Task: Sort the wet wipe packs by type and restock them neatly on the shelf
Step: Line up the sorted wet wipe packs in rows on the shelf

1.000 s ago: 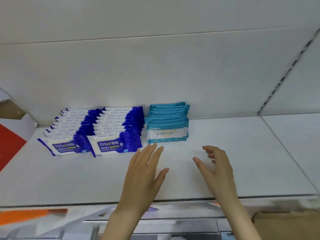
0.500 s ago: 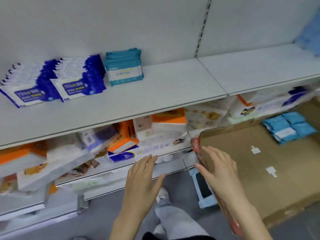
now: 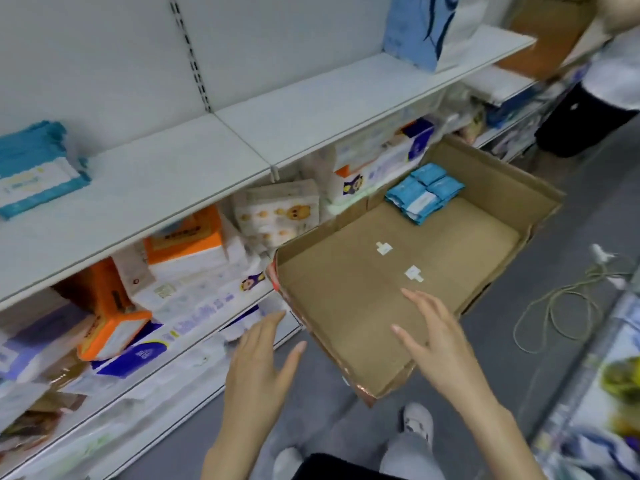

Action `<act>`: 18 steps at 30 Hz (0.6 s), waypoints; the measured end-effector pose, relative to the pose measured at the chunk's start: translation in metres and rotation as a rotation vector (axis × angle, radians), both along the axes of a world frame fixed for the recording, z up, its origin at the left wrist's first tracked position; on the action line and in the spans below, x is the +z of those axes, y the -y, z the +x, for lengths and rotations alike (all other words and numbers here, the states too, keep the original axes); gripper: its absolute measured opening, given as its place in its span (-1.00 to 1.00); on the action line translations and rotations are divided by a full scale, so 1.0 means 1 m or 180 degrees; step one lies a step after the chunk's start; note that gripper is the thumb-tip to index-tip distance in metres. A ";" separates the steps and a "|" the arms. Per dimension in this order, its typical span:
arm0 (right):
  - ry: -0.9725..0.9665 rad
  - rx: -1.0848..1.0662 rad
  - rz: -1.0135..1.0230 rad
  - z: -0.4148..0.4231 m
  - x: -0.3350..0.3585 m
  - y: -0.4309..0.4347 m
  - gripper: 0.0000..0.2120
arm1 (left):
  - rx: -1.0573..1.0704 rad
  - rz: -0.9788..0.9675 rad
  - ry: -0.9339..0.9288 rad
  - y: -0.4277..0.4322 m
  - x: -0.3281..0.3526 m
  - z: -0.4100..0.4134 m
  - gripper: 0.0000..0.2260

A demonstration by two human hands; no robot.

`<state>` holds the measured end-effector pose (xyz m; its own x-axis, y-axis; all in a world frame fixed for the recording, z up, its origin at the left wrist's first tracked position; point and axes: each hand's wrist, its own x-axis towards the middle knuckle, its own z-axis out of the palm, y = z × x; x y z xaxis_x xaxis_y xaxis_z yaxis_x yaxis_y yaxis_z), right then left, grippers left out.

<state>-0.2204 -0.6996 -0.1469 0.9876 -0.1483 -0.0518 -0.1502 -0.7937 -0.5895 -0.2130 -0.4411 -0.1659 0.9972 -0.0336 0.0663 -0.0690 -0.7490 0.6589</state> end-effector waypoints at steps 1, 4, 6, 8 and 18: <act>-0.0019 -0.0048 -0.0010 -0.001 -0.002 0.022 -0.48 | 0.0005 -0.0032 -0.0010 0.019 -0.003 0.005 -0.59; -0.0080 -0.0223 0.0103 0.002 -0.008 0.101 -0.48 | 0.0031 -0.0098 -0.0112 0.084 -0.015 0.024 -0.57; -0.0129 -0.0241 0.0233 0.011 -0.010 0.158 -0.47 | 0.0134 -0.0166 -0.0150 0.130 -0.025 0.034 -0.57; -0.0115 -0.0351 0.0455 0.020 -0.007 0.210 -0.46 | 0.0316 -0.0380 -0.0266 0.181 -0.032 0.039 -0.60; -0.0054 -0.0066 0.0738 0.091 0.012 0.352 -0.50 | 0.0264 -0.0707 -0.0633 0.360 -0.032 0.053 -0.62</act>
